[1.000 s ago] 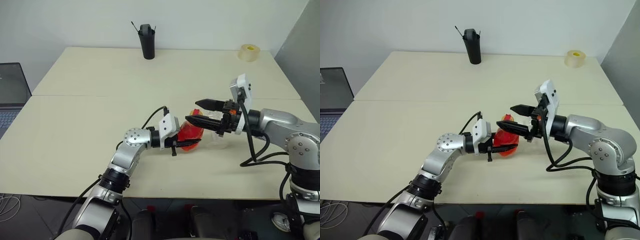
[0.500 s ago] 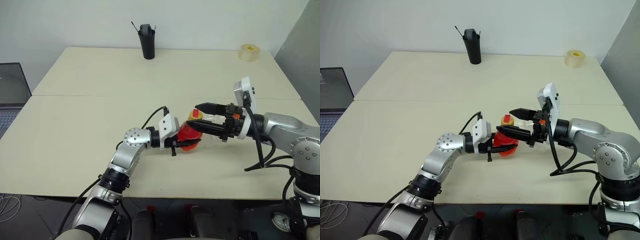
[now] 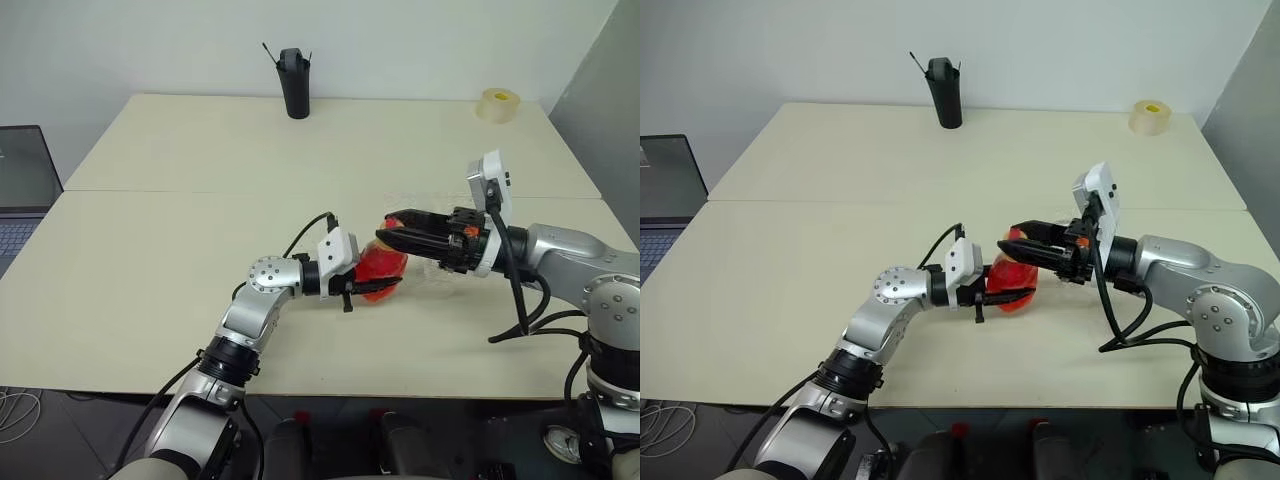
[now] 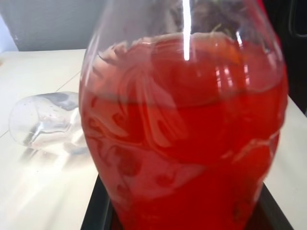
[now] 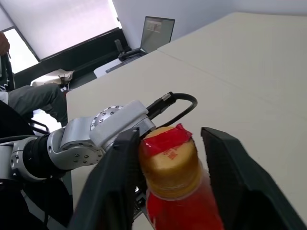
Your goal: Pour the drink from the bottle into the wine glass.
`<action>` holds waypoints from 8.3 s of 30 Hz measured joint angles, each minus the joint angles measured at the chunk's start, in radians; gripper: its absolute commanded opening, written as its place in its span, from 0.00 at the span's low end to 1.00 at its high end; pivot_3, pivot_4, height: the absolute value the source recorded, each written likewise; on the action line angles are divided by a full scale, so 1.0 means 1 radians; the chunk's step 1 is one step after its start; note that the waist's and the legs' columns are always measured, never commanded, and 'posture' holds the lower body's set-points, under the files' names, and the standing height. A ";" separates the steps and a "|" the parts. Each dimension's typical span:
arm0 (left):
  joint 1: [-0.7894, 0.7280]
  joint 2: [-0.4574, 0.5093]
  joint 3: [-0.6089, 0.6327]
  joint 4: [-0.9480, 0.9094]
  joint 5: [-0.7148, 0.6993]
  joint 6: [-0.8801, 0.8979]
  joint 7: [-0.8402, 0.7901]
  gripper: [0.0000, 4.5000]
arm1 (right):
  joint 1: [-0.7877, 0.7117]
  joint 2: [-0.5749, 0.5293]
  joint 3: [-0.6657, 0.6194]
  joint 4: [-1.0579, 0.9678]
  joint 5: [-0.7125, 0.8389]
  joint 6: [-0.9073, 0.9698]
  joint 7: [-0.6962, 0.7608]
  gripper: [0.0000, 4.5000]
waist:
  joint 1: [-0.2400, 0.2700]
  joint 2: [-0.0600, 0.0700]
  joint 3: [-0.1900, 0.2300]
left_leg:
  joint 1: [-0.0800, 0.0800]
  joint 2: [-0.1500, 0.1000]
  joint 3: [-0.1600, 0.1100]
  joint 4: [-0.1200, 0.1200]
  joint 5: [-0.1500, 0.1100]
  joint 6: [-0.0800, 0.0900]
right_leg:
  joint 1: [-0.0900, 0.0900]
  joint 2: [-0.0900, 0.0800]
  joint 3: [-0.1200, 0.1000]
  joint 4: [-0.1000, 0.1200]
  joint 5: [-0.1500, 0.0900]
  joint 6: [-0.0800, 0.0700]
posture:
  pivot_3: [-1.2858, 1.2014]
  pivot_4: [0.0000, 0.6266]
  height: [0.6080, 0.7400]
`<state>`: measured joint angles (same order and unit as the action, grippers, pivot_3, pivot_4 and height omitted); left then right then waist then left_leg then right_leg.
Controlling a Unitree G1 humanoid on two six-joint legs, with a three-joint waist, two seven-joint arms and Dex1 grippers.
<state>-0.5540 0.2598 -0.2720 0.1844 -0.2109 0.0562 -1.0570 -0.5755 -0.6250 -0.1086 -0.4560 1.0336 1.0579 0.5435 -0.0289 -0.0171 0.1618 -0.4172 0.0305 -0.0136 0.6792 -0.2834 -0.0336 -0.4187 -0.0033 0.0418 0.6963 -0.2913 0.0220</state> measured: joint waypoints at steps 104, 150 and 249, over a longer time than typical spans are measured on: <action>-0.042 0.115 0.373 0.211 0.059 -0.036 0.533 0.26 | -0.056 0.222 0.180 -0.170 -0.284 0.141 -0.213 1.00 | -0.005 0.005 -0.002 | 0.001 -0.002 -0.007 0.000 0.000 0.000 | 0.004 -0.001 -0.002 0.000 -0.001 0.001 | 0.52 0.24 1.00; 0.042 0.100 0.632 0.434 0.035 -0.186 1.023 1.00 | -0.147 0.367 0.380 0.150 -0.615 -0.149 -0.108 1.00 | -0.004 0.000 -0.004 | 0.001 -0.001 -0.005 0.000 0.001 -0.001 | 0.001 -0.009 -0.004 0.001 -0.001 0.001 | 0.52 0.24 1.00; 0.430 0.384 0.181 -0.750 -0.226 0.490 0.332 1.00 | -0.926 0.152 0.307 1.681 0.122 0.549 -1.045 0.46 | -0.002 0.004 -0.001 | 0.000 -0.001 -0.002 -0.003 0.000 0.000 | 0.004 -0.002 -0.001 -0.006 -0.002 0.001 | 0.52 0.24 1.00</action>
<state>-0.1240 0.6443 -0.0909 -0.5653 -0.4366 0.5460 -0.7254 -1.5013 -0.4734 0.1980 1.2255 1.1556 1.6067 -0.5012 -0.0306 -0.0131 0.1612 -0.4170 0.0293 -0.0157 0.6758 -0.2836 -0.0331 -0.4146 -0.0056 0.0407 0.6899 -0.2931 0.0228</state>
